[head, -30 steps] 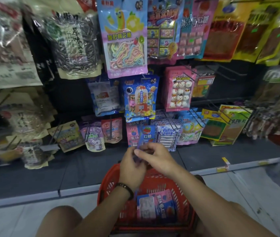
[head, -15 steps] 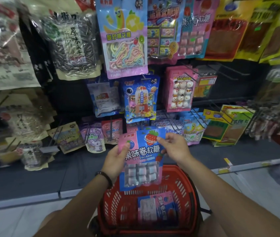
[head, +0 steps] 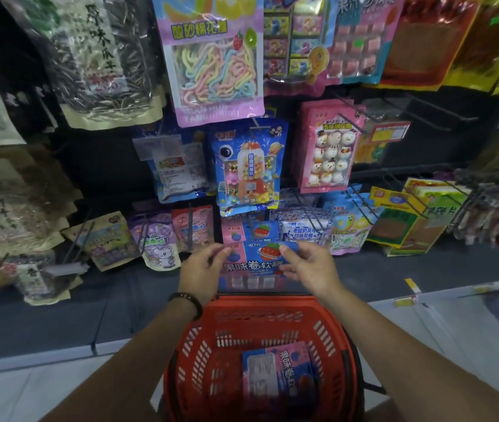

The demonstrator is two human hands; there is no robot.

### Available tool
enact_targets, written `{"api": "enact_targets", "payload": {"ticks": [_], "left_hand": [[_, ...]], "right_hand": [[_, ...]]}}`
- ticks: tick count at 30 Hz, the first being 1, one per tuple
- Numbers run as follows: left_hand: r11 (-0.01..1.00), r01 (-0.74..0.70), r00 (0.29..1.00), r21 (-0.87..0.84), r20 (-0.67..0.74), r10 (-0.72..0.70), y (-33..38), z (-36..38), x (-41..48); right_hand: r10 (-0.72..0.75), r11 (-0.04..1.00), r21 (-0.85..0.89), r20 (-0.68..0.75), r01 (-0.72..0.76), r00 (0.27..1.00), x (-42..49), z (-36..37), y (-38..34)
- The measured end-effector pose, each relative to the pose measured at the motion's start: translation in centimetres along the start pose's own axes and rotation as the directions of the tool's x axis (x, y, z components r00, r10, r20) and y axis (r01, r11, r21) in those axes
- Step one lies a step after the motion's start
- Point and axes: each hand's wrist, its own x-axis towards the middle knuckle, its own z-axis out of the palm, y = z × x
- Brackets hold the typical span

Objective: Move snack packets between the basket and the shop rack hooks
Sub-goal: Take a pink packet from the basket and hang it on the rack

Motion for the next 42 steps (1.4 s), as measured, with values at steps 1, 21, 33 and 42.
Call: {"api": "enact_targets", "payload": {"ticks": [1,21,33,42], "left_hand": [[1.000,0.007,1.000,0.015,0.006,-0.007,-0.6,0.4,0.6],[0.862,0.420,0.906,-0.282,0.185,-0.381,-10.6,7.9,11.0],[0.854,0.440,0.897,-0.277,0.185,-0.402,-11.6,8.8,13.1],[0.843,0.478,0.878,-0.248,0.100,-0.468,-11.1,9.3,15.2]], "right_hand": [[0.011,1.000,-0.005,-0.005,-0.011,1.000,0.6,0.2,0.8],[0.107,0.989,-0.102,-0.045,-0.111,0.993,14.3,2.5,10.7],[0.093,0.986,-0.129,-0.080,-0.103,0.992,16.6,2.9,10.5],[0.117,0.958,-0.247,-0.114,-0.142,0.987,19.6,3.9,10.7]]}}
